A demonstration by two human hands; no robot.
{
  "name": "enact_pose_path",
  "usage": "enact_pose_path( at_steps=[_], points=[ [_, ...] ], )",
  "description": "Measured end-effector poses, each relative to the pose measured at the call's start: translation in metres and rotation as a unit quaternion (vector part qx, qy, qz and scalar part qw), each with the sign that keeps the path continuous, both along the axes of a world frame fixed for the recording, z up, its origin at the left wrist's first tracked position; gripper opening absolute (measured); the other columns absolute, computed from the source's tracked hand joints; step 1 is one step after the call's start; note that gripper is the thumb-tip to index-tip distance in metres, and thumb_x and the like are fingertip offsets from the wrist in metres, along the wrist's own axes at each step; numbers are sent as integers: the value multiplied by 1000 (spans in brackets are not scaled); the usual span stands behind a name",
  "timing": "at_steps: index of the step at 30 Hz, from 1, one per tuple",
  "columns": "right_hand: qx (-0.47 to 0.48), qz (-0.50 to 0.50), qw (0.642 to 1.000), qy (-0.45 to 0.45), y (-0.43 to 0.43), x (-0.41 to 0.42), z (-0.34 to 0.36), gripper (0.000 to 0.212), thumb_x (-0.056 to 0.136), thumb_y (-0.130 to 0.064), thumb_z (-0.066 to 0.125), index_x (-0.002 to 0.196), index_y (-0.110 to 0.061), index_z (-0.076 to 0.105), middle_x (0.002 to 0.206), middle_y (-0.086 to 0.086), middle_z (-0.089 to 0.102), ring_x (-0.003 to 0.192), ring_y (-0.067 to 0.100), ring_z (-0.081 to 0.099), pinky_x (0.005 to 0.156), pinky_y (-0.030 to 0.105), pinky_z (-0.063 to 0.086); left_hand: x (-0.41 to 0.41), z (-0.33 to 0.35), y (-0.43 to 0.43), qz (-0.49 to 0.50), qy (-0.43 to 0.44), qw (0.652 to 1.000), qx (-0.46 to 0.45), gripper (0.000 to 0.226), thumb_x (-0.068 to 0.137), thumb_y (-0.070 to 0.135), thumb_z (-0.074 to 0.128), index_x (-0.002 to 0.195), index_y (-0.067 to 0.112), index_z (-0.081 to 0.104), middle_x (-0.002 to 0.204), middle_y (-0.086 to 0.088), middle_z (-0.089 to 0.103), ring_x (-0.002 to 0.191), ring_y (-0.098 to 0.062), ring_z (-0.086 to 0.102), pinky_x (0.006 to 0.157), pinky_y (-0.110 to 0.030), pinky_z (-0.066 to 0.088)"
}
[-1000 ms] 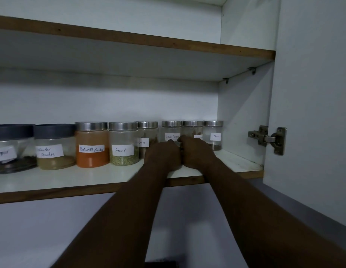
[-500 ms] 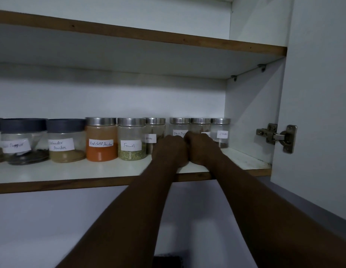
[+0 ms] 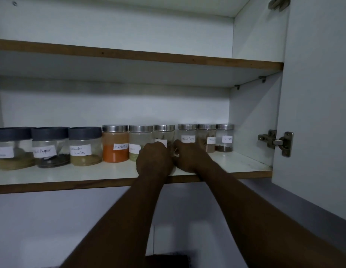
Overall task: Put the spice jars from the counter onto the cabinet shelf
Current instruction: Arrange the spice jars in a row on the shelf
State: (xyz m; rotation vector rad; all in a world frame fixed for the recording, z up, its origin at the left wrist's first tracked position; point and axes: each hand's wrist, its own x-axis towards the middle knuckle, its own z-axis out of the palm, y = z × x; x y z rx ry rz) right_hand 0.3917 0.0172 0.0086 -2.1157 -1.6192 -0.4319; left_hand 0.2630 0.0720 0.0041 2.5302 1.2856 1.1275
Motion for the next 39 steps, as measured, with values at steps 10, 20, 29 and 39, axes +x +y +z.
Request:
enact_pose_path(
  at_steps=[10, 20, 29, 39],
  points=[
    [-10, 22, 999, 39, 2, 2, 2, 48, 95, -36, 63, 137, -17, 53, 127, 13, 65, 116, 31, 60, 94, 36, 49, 5, 9, 18, -15, 8, 994, -104, 56, 88, 43, 71, 129, 8, 57, 127, -9, 65, 118, -30, 62, 89, -37, 50],
    [-39, -1, 995, 97, 14, 8, 2, 57, 99, -43, 60, 140, -7, 46, 136, 16, 59, 122, 32, 58, 87, 31, 41, 6, 10, 35, -99, 80, 992, -17, 42, 86, 38, 72, 121, 15, 66, 118, -6, 69, 110, -27, 65, 94, -41, 55],
    [-41, -13, 996, 82, 16, 7, 3, 51, 98, -35, 59, 144, -14, 52, 144, 12, 57, 130, 30, 54, 105, 36, 42, 9, 9, 34, -114, 137, 984, 27, 51, 90, 42, 65, 137, 25, 55, 129, -3, 65, 115, -29, 64, 95, -44, 54],
    [-60, 9, 995, 75, 19, 9, 3, 51, 99, -24, 53, 150, -27, 47, 151, 7, 52, 135, 27, 50, 96, 26, 34, 21, 21, 43, -119, 267, 956, 12, 46, 98, 38, 53, 138, 16, 56, 137, -10, 58, 121, -32, 60, 101, -50, 51]
  ],
)
